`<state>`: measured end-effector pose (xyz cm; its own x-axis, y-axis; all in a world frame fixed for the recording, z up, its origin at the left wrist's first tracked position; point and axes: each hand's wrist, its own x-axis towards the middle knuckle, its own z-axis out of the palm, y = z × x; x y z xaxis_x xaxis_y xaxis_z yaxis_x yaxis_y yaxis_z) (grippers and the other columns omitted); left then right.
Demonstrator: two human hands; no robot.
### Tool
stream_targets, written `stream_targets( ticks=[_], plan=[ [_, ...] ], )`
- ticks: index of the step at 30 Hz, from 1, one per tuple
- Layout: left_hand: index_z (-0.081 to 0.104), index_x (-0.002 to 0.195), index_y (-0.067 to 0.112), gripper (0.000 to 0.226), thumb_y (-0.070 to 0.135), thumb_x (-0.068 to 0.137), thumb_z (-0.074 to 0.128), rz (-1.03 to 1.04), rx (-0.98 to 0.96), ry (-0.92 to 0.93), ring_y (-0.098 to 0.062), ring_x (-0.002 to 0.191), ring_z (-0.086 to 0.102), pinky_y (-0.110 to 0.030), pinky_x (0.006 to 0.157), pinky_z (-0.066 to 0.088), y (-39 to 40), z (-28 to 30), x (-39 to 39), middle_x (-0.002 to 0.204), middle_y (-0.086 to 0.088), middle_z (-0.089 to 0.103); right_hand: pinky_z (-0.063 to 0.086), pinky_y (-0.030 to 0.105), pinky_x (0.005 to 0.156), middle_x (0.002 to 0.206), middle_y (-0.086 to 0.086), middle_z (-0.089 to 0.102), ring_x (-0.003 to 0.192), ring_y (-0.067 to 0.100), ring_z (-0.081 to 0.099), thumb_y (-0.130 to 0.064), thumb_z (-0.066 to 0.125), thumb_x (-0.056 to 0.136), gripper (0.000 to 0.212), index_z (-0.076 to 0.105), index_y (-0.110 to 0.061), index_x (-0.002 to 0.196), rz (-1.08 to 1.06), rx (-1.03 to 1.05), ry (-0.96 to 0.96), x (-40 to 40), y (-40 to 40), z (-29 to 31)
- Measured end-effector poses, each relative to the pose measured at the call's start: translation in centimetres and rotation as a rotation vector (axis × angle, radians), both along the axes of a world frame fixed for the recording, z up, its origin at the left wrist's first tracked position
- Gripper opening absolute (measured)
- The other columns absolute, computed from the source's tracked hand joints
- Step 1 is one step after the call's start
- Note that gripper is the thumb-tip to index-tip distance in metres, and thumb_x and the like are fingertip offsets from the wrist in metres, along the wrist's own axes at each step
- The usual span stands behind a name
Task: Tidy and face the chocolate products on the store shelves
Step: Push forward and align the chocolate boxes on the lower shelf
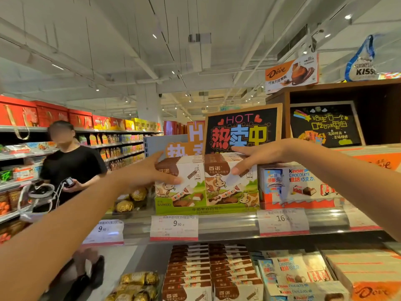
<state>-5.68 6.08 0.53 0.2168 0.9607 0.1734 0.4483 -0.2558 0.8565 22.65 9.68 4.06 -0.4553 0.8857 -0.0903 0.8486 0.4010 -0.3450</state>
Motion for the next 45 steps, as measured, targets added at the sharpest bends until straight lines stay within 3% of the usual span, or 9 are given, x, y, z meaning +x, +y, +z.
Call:
stream_targets(
  ticks=[10,13,18,22,25,28,31,39,45],
  plan=[
    [0.058,0.119,0.007,0.097,0.034,0.033,0.094,-0.154,-0.157,-0.498,-0.025,0.090,0.070,-0.033,0.063,0.058,0.4,-0.6,0.7,0.108,-0.013,0.070,0.020,0.040,0.115,0.151,0.002,0.032,0.136,0.021,0.032,-0.068,0.057,0.068,0.078,0.042,-0.028,0.132,-0.033,-0.061,0.272,-1.4,-0.8,-0.6],
    [0.059,0.112,0.003,0.056,0.050,0.080,0.058,-0.042,-0.208,-0.672,-0.025,0.071,0.071,-0.031,0.056,0.058,0.3,0.5,1.7,0.091,-0.015,0.071,0.015,0.041,0.117,0.156,0.006,0.016,0.143,0.027,0.017,-0.059,0.049,0.085,0.074,0.023,-0.025,0.146,-0.067,-0.101,0.695,-2.1,-0.7,0.2],
    [0.061,0.106,0.003,0.048,0.046,0.092,0.043,0.066,-0.205,-0.709,-0.023,0.064,0.069,-0.028,0.057,0.056,0.8,1.2,2.7,0.082,-0.013,0.070,0.013,0.039,0.116,0.157,0.009,0.010,0.144,0.028,0.009,-0.040,0.046,0.095,0.064,0.019,-0.019,0.148,-0.167,-0.051,0.887,-3.0,-0.3,-0.4],
    [0.059,0.097,0.008,0.030,0.036,0.091,0.052,0.111,-0.181,-0.517,-0.018,0.061,0.068,-0.026,0.057,0.055,0.1,1.3,3.0,0.076,-0.008,0.072,0.022,0.034,0.111,0.154,0.005,0.022,0.142,0.026,0.019,-0.044,0.049,0.092,0.059,0.030,-0.024,0.144,-0.119,-0.035,0.769,-2.9,-1.0,-0.3],
    [0.050,0.124,0.026,0.051,0.047,0.080,0.066,0.145,0.062,0.016,-0.005,0.083,0.060,-0.022,0.071,0.048,0.1,1.4,2.9,0.118,0.003,0.059,0.021,0.037,0.114,0.149,-0.002,0.033,0.139,0.021,0.028,-0.050,0.053,0.087,0.057,0.038,-0.029,0.139,0.003,0.014,0.365,-3.0,-2.0,0.1],
    [0.046,0.126,0.043,0.065,0.049,0.066,0.070,0.047,0.174,0.374,0.002,0.087,0.058,-0.016,0.070,0.046,-0.6,1.7,2.7,0.117,0.018,0.054,0.032,0.024,0.100,0.144,-0.005,0.040,0.130,0.016,0.039,-0.043,0.061,0.084,0.069,0.029,-0.029,0.144,0.091,0.054,0.079,-2.9,-2.7,0.1],
    [0.048,0.129,0.039,0.071,0.038,0.066,0.079,0.011,0.168,0.508,-0.008,0.081,0.066,-0.026,0.067,0.054,-0.8,1.5,2.4,0.098,0.011,0.068,0.035,0.025,0.095,0.128,-0.007,0.050,0.113,0.012,0.047,-0.033,0.070,0.080,0.080,0.026,-0.026,0.146,0.106,0.117,0.041,-3.0,-2.1,-0.7],
    [0.050,0.130,0.030,0.062,0.035,0.073,0.076,0.011,0.370,0.697,0.007,0.064,0.059,-0.006,0.054,0.044,-1.8,1.6,3.3,0.083,0.025,0.058,0.035,0.027,0.088,0.111,-0.012,0.051,0.103,0.010,0.048,-0.037,0.069,0.080,0.074,0.031,-0.029,0.143,0.104,0.280,-0.022,-3.3,-2.5,-1.1],
    [0.053,0.127,0.015,0.056,0.041,0.080,0.066,0.231,1.027,1.025,-0.025,0.104,0.053,-0.034,0.080,0.041,-3.9,-2.2,3.5,0.124,-0.006,0.057,0.029,0.040,0.106,0.135,0.001,0.047,0.125,0.021,0.043,-0.038,0.063,0.081,0.057,0.046,-0.021,0.133,0.157,1.092,-0.090,-3.0,-5.5,-5.6]
  ],
)
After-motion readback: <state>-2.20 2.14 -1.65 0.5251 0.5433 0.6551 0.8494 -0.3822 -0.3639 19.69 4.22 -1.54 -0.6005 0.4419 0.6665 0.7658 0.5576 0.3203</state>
